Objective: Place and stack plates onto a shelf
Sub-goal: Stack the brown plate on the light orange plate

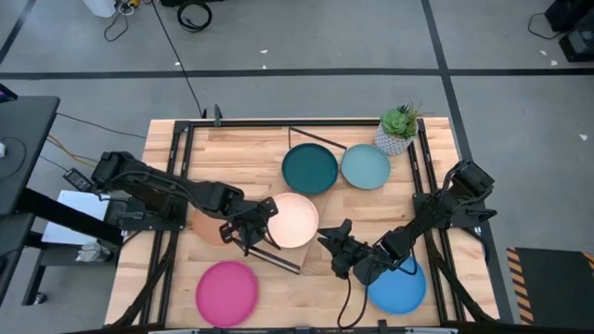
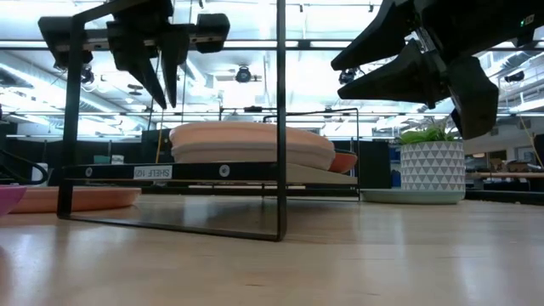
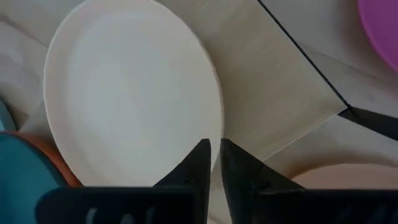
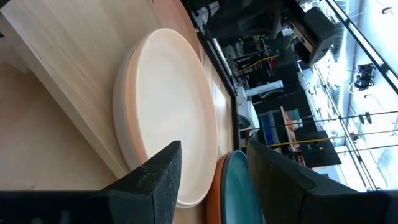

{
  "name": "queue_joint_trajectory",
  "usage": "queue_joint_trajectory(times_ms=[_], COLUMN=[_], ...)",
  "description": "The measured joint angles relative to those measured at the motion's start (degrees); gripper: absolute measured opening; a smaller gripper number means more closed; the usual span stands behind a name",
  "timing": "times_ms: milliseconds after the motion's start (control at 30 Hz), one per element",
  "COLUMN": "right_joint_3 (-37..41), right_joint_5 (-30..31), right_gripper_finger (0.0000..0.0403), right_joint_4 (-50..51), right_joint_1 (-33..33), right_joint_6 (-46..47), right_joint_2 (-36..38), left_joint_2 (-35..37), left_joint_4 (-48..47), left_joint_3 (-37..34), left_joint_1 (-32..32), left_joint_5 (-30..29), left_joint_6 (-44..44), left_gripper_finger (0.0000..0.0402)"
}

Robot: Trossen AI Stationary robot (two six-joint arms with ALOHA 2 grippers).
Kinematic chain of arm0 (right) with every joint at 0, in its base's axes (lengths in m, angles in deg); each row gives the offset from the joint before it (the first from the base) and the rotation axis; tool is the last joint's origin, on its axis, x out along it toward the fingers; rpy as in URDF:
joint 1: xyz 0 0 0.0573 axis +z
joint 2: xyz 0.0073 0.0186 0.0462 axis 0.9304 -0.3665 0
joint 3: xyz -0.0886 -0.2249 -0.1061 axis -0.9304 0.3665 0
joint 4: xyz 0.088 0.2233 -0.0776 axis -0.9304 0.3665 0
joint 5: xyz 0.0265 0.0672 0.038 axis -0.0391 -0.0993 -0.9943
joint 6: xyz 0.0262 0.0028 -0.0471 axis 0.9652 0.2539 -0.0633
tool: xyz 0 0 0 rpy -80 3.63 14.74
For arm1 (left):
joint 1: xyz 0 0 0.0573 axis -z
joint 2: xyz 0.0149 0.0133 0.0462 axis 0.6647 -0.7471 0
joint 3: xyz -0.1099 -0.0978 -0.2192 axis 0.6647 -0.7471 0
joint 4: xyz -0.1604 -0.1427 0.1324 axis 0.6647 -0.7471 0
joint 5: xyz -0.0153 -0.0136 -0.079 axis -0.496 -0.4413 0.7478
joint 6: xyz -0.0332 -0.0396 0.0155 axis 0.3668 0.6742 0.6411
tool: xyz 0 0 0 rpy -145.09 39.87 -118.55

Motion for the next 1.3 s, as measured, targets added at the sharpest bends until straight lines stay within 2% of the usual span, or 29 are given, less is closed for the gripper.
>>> queue_joint_trajectory(times_ms=[300,367,467,633,733,800,867,1100,1233,1300], right_joint_3=[0.00,0.00,-0.09,-0.02,-0.03,-0.04,-0.01,-0.24,-0.20,-0.20], right_joint_5=[-0.35,-4.73,-15.23,-17.62,-23.09,-27.77,-31.19,-40.24,-43.54,-43.45], right_gripper_finger=[0.0189,0.0189,0.0189,0.0189,0.0189,0.0189,0.0189,0.0179,0.0170,0.0167], right_joint_4=[-0.07,-0.74,-1.93,-3.16,-5.26,-6.73,-7.04,-9.35,-6.39,-4.62], right_joint_1=[-0.02,-0.70,-3.07,-6.51,-8.56,-10.45,-12.30,-16.30,-17.79,-17.88], right_joint_6=[-0.21,0.71,4.98,7.21,7.96,9.47,10.25,11.04,13.97,14.16], right_joint_2=[0.00,0.01,0.00,-0.01,0.00,-0.56,-0.75,-0.73,-0.73,-0.73], left_joint_2=[7.28,7.92,9.99,16.08,19.12,20.86,21.75,26.38,30.65,32.76], left_joint_4=[1.45,1.44,2.88,10.79,15.09,14.52,12.87,13.49,15.20,14.78], left_joint_3=[0.00,-0.02,-0.02,-0.04,0.03,0.04,-0.02,-10.65,-16.94,-18.48], left_joint_1=[-3.32,-3.37,-3.95,-5.11,-5.85,-5.90,-5.59,-1.46,-1.40,-1.40], left_joint_5=[3.68,3.75,4.42,8.30,11.17,11.70,11.81,8.01,6.22,3.94], left_joint_6=[9.35,10.82,12.54,21.15,32.49,39.08,41.86,43.71,48.35,53.39], left_gripper_finger=[0.0043,0.0043,0.0043,0.0043,0.0043,0.0043,0.0043,0.0014,0.0006,0.0009])
